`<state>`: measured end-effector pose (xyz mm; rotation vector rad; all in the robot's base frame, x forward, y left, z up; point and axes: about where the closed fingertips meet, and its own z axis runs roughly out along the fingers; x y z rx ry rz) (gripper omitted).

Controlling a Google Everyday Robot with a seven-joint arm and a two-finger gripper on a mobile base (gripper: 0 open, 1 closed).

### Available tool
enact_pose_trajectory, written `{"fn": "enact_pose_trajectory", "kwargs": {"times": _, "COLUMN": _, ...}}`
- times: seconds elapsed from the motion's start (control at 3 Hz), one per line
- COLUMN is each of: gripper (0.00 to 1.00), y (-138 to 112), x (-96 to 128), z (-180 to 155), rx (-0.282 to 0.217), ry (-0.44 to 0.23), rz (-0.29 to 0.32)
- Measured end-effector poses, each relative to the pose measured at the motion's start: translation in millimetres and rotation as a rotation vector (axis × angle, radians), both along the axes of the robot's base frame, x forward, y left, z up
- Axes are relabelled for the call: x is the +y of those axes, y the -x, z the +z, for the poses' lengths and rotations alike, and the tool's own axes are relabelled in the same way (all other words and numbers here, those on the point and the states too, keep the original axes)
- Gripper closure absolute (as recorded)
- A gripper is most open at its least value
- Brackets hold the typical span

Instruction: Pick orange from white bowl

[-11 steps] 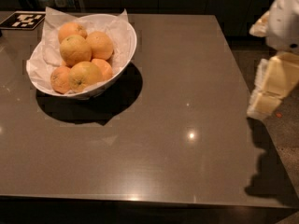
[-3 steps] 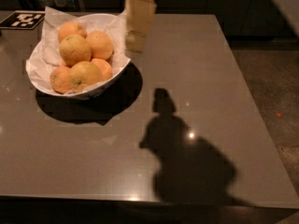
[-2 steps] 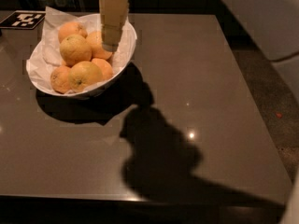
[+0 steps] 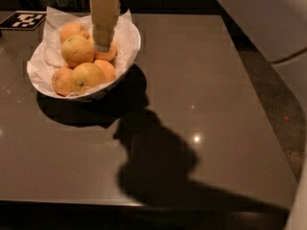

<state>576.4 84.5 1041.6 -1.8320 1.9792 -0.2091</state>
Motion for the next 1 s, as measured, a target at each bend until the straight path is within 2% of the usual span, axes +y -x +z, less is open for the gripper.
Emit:
{"fn": "enact_pose_trajectory", "kwargs": {"times": 0.67, "gripper": 0.02, "y": 4, "x": 48, "z": -31, "rx": 0.040, "ry": 0.073, "rz": 0.064}}
{"fn": "enact_pose_trajectory", "kwargs": {"times": 1.0, "gripper": 0.09, "y": -1, "x": 65, "z": -32, "rx": 0.041, "ry": 0.088, "rz": 0.083}}
